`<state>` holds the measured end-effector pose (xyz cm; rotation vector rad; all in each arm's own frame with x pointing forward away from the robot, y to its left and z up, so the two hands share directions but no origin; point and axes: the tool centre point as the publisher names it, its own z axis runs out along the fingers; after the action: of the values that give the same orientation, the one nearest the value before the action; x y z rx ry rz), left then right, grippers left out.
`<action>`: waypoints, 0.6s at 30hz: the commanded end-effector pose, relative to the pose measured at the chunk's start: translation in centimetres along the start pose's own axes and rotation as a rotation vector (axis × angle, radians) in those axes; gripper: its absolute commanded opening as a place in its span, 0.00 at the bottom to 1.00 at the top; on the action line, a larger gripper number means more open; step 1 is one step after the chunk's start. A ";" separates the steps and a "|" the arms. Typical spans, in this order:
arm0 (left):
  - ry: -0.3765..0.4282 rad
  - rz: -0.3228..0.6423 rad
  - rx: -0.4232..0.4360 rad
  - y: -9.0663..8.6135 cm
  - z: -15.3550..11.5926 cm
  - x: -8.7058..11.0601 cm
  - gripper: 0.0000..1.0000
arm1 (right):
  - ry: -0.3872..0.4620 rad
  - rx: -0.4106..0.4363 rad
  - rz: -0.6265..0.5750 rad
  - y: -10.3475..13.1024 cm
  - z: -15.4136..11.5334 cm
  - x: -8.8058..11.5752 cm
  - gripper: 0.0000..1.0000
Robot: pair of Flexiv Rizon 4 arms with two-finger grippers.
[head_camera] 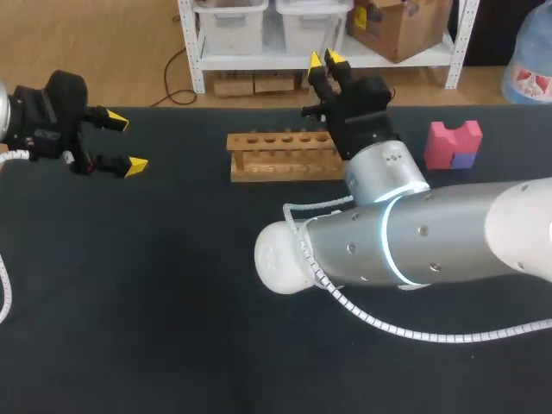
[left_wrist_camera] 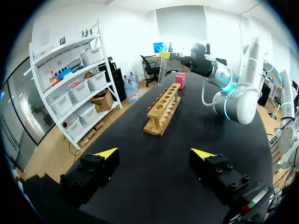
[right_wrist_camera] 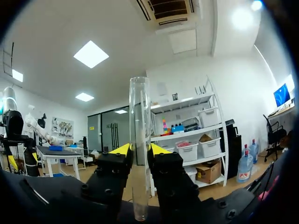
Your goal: Grasp the test tube, adjust it, and insert it.
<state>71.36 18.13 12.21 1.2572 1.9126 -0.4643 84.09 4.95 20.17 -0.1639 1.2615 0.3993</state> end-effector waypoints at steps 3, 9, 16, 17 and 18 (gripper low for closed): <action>-0.009 0.004 -0.004 -0.1 0.0 0.2 1.00 | 0.041 -0.033 -0.011 -0.4 -0.6 -2.0 0.00; -0.009 0.004 -0.004 -0.1 0.0 0.2 1.00 | 0.104 -0.065 -0.028 -0.6 -0.7 -2.3 0.00; -0.009 0.004 -0.004 -0.1 0.0 0.2 1.00 | 0.146 -0.099 -0.060 -0.7 -1.7 -2.5 0.00; -0.009 0.004 -0.004 -0.1 0.0 0.2 1.00 | 0.154 -0.107 -0.064 -0.6 -1.9 -2.4 0.00; -0.009 0.004 -0.004 -0.1 0.0 0.2 1.00 | 0.162 -0.113 -0.069 -0.5 -2.2 -2.3 0.00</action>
<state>71.36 18.13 12.21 1.2572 1.9126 -0.4643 82.88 4.15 21.33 -0.3035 1.3185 0.4004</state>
